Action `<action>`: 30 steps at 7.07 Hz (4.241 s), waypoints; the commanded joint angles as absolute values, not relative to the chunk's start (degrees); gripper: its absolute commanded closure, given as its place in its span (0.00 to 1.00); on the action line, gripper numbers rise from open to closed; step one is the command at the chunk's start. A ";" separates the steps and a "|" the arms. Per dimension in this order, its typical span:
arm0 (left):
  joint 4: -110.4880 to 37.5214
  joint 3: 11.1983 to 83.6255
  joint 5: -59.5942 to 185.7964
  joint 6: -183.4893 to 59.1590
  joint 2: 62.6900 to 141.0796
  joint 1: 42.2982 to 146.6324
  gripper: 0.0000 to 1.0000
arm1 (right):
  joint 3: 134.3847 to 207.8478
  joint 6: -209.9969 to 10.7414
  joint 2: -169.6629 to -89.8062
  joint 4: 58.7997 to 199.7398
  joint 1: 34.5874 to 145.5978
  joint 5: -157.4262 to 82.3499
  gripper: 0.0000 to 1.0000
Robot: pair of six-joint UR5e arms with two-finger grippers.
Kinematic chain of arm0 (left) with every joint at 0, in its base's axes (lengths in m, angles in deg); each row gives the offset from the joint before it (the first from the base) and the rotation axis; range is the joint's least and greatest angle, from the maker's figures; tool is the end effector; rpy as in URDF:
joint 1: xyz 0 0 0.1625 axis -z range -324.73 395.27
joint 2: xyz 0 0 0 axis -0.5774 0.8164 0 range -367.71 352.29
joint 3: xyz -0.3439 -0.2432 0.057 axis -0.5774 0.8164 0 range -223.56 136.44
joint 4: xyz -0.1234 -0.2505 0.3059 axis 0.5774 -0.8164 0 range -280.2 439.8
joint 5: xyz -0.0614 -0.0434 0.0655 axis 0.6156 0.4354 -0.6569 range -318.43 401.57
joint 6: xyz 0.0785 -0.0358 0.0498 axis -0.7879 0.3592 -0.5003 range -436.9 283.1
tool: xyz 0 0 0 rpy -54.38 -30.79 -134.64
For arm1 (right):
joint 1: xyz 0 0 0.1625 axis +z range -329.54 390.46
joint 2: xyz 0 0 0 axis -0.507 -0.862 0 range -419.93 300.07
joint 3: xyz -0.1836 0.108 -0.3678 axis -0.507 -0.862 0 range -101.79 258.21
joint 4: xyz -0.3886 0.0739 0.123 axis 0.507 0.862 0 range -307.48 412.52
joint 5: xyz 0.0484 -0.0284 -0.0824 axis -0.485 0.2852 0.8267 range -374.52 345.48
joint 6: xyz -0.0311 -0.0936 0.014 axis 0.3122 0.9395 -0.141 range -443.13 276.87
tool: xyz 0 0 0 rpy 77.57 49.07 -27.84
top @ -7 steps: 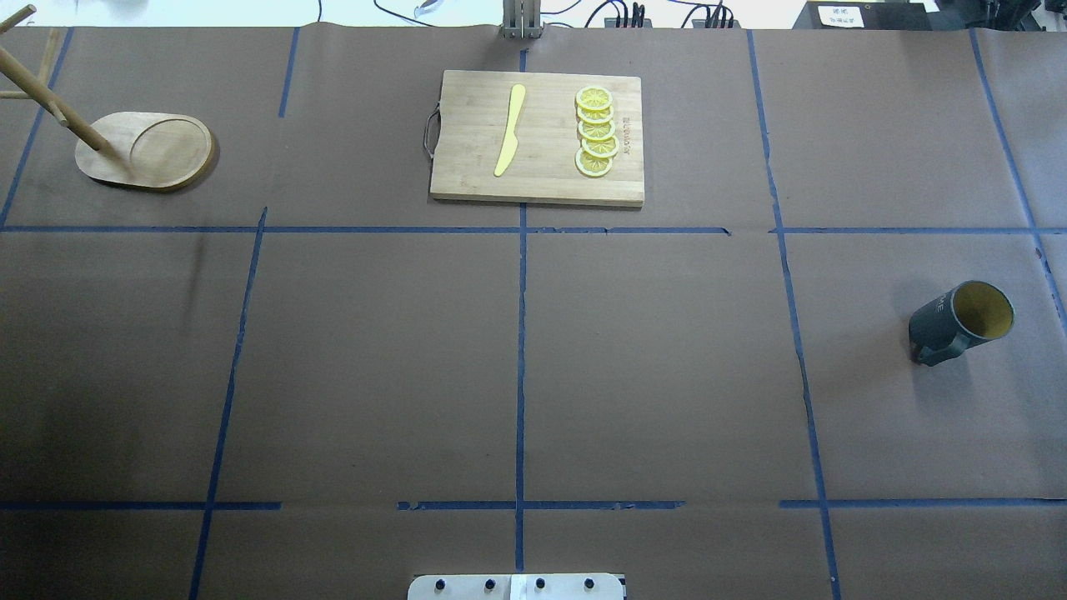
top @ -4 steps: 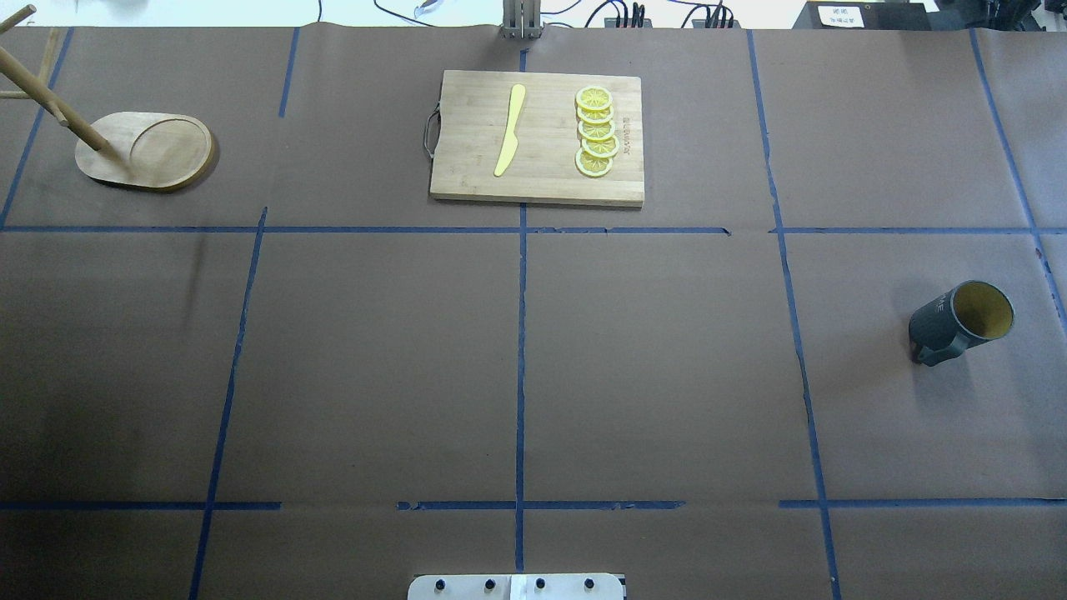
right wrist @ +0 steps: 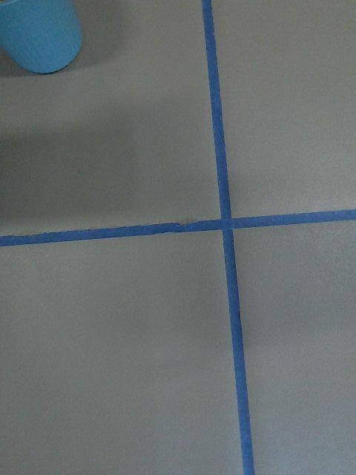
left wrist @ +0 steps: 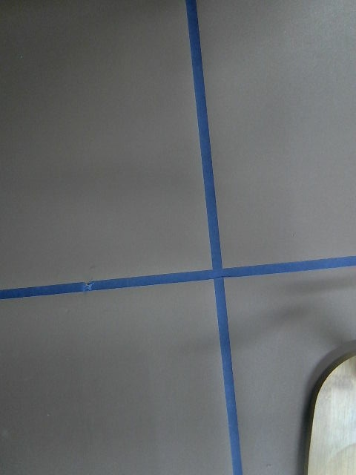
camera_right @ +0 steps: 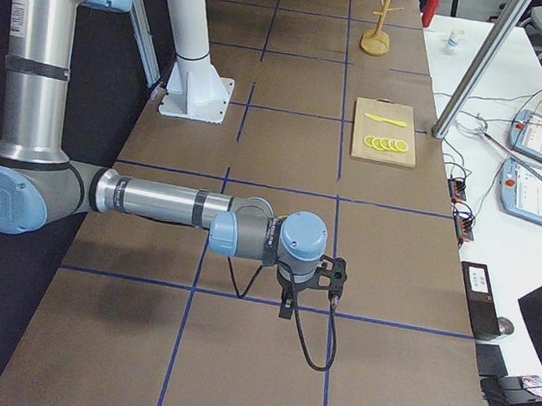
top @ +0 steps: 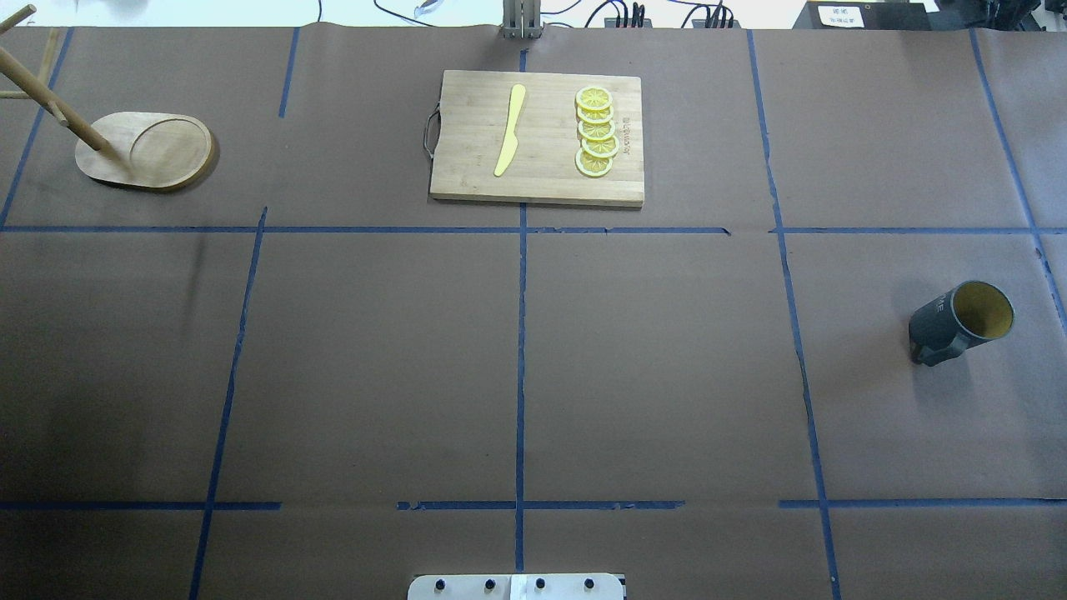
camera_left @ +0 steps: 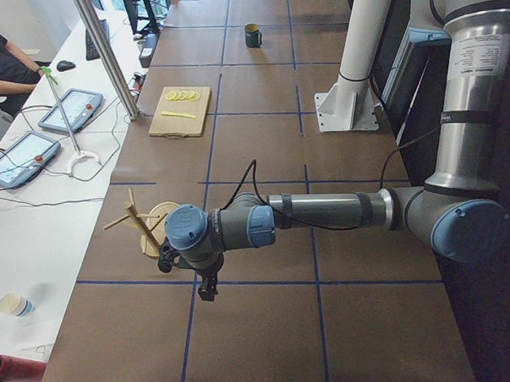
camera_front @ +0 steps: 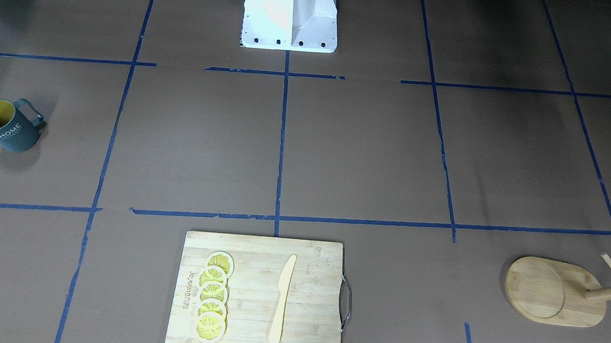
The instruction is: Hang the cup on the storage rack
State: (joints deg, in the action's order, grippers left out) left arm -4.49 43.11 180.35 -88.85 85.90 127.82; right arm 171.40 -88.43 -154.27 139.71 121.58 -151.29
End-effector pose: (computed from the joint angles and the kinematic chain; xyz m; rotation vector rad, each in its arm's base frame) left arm -0.0810 -0.5088 0.6596 0.0192 0.8556 0.1135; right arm 0.0696 -0.4603 0.6594 -0.0026 -0.8171 0.0940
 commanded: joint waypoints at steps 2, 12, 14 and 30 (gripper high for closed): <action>-4.49 43.54 180.78 -88.94 86.07 127.91 0.00 | 172.16 -88.49 -149.69 139.88 121.34 -151.10 0.00; -4.49 44.16 180.87 -88.76 85.81 127.91 0.00 | 183.26 -115.82 -159.16 128.90 96.58 -146.09 0.00; -4.49 44.24 180.87 -88.76 85.81 127.91 0.00 | 179.65 -115.73 -155.83 128.55 95.85 -146.18 0.00; -4.23 46.44 180.96 -86.93 85.63 127.99 0.00 | 188.96 -144.83 -131.45 144.28 82.13 -144.30 1.00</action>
State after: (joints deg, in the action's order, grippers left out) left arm -4.22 46.06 180.94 -87.88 85.68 127.99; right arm 189.42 -135.37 -138.59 143.38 90.30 -149.64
